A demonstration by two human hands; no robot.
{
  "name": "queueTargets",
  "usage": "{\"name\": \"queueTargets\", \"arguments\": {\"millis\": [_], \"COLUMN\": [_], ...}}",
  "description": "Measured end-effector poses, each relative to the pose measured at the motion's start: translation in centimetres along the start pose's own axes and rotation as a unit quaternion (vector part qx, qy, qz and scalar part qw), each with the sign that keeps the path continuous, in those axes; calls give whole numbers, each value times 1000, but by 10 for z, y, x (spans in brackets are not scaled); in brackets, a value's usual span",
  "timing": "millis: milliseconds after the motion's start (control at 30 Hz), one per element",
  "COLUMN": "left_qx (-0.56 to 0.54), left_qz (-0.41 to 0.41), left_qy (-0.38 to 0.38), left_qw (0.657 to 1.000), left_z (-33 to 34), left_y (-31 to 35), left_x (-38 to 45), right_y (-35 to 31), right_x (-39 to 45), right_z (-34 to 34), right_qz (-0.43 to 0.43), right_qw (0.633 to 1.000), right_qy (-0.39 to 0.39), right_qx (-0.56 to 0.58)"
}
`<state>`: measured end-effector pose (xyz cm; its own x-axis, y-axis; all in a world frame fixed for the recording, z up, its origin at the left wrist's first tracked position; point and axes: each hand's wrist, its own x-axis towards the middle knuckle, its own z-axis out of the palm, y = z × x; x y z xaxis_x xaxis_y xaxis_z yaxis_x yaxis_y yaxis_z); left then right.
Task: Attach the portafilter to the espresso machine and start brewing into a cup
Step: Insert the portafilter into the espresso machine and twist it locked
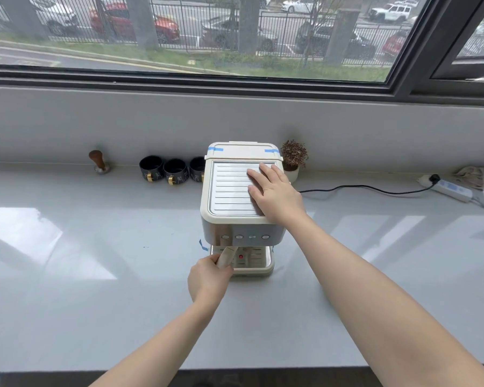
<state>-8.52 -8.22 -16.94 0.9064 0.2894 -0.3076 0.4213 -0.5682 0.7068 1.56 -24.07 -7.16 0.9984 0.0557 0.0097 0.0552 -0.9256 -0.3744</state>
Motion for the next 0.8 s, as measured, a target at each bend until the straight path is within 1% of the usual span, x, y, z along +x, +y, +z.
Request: {"name": "queueTargets", "arguments": {"millis": [167, 300, 433, 533, 667, 800], "left_qx": [-52, -9, -3, 8, 28, 83], "left_qz": [-28, 5, 31, 67, 103, 125], "left_qy": [-9, 14, 0, -21, -80, -115], "left_qw": [998, 1000, 1000, 998, 991, 982], "left_z": [17, 11, 0, -14, -33, -37], "left_y": [5, -3, -13, -24, -31, -27], "left_x": [-13, -8, 3, 18, 39, 47], "right_y": [-2, -1, 0, -1, 0, 0], "right_x": [0, 0, 0, 0, 1, 1], "right_z": [2, 1, 0, 0, 0, 1], "right_qz": [2, 0, -2, -3, -2, -4], "right_qw": [1000, 1000, 1000, 1000, 1000, 1000], "right_qy": [3, 4, 5, 3, 3, 4], "right_qx": [1, 4, 6, 6, 6, 4]}}
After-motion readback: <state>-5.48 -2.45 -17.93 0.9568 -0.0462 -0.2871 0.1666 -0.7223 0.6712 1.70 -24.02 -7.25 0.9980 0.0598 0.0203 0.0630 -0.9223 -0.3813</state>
